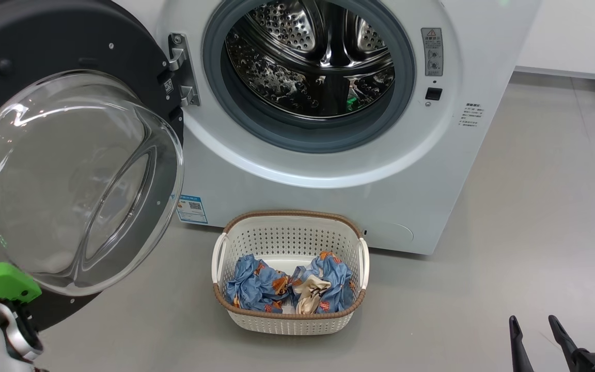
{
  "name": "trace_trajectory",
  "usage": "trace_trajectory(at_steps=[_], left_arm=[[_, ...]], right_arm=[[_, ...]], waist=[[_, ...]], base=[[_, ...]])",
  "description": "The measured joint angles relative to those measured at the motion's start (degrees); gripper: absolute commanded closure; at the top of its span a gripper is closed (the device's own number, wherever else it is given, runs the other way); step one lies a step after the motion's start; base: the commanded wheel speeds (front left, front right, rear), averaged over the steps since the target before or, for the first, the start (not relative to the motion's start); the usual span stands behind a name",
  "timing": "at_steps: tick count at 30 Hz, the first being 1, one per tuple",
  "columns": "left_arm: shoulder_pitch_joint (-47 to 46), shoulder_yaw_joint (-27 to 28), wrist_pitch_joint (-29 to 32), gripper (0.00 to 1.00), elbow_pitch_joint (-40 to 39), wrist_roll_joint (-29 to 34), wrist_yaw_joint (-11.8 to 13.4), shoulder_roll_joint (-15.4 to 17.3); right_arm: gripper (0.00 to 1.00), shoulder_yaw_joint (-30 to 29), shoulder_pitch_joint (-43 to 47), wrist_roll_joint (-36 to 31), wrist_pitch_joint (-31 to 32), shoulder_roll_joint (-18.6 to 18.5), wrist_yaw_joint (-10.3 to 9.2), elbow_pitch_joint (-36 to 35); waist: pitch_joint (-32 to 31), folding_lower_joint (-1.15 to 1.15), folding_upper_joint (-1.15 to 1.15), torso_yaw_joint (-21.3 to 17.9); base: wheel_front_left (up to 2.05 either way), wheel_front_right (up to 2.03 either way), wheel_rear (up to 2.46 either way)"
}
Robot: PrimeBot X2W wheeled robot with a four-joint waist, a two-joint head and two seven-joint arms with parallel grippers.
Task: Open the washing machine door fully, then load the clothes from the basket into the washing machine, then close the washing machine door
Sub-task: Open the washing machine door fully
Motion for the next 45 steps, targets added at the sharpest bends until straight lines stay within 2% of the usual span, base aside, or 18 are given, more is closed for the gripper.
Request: trace_trajectory(at_steps=[1,4,5,8,13,17,20,24,28,36,45], left_arm=[[0.00,-0.42,-0.44,0.68,-0.90,0.01,0.00,-0.49],[0.01,-1.52,-0.66,0.49,-4.05,-0.24,-0.02,-1.83],[0.01,-1.91,-0.75,0.26,-5.11,-0.38,-0.18,-2.26],[0.07,-3.94,-0.98,0.00,-8.57,-0.36,-1.23,-2.54],[0.73,-6.21,-1.01,0.00,-14.85,-0.38,-3.37,-2.53],[4.15,-10.84,-1.18,0.00,-18.70,-0.26,-6.43,-2.77],[7.42,-13.84,-1.18,0.00,-19.29,-1.75,-8.95,-3.53],[12.54,-16.95,-1.16,0.00,-18.76,-1.87,-10.36,-3.55],[16.62,-17.93,-1.16,0.00,-18.45,-2.87,-11.07,-3.52],[20.81,-17.77,-1.16,0.00,-18.93,-3.80,-10.81,-3.42],[24.42,-19.53,-1.16,0.00,-19.87,-2.85,-10.67,-3.25]], right_arm=[[0.00,-0.05,0.00,0.00,0.00,0.03,0.01,0.01],[0.00,-0.15,0.00,0.01,0.00,0.26,0.01,0.05],[0.00,-0.16,0.00,0.01,0.00,0.33,0.01,0.05],[0.00,-0.14,-0.01,0.01,0.00,0.45,0.01,0.03],[0.00,0.38,-0.57,-0.08,0.00,0.52,0.02,-0.27],[0.00,1.01,-1.70,-0.29,0.00,0.52,0.11,-0.76],[0.00,1.72,-2.06,-0.67,0.00,0.54,0.19,-1.16],[0.00,2.35,-2.53,-1.21,0.00,0.52,0.49,-1.72],[0.00,2.89,-2.88,-1.67,0.00,0.38,0.51,-2.52],[0.00,2.90,-3.69,-1.65,0.00,-0.07,0.51,-3.56],[0.00,1.49,-3.90,-1.60,0.00,-0.77,0.51,-4.15]], waist=[[-0.05,0.00,0.00,0.02],[-0.18,0.00,0.00,0.13],[-0.23,0.00,0.00,0.17],[-0.39,0.00,0.00,0.29],[-0.57,0.00,0.00,-0.49],[-0.72,0.00,0.00,-1.92],[-0.78,0.00,0.00,-3.33],[-0.79,0.00,0.00,-5.57],[-0.62,0.00,0.00,-8.12],[0.56,0.00,0.00,-14.01],[2.72,0.00,0.00,-16.94]], base=[[0.00,0.00,0.00],[0.00,0.00,0.00],[0.00,0.00,0.00],[0.00,0.00,0.00],[0.00,0.00,0.00],[0.00,0.00,0.00],[0.00,0.00,0.00],[0.00,0.00,0.00],[0.00,0.00,0.00],[0.00,0.00,0.00],[0.00,0.00,0.00]])
